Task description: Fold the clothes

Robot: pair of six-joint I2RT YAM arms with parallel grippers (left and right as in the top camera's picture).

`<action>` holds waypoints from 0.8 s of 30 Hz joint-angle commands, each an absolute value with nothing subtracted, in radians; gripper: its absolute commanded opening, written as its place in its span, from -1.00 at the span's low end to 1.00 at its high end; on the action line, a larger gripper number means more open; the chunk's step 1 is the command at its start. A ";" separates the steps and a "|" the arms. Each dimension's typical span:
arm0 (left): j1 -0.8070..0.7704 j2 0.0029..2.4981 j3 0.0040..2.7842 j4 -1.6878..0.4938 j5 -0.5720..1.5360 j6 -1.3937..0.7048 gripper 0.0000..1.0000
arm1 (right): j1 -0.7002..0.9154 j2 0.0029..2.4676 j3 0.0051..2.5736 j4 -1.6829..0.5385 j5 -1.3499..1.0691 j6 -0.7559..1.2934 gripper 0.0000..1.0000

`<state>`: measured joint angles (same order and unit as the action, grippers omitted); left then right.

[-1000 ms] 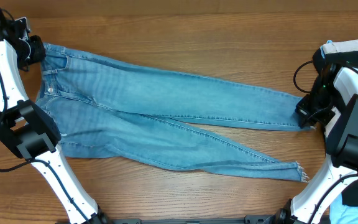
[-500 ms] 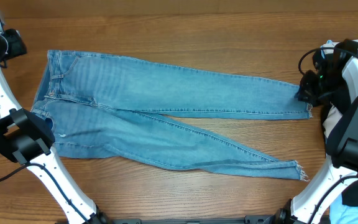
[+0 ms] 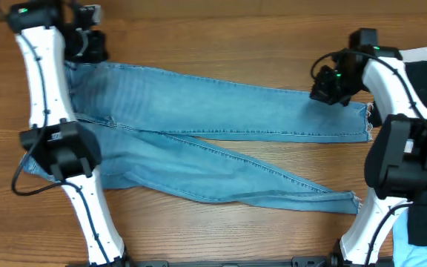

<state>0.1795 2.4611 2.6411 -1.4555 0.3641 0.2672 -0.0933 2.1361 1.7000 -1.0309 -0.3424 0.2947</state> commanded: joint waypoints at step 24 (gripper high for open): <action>0.088 2.424 2.640 -1.495 0.419 0.202 -0.54 | -0.055 2.494 1.755 -0.416 -0.291 0.593 -0.93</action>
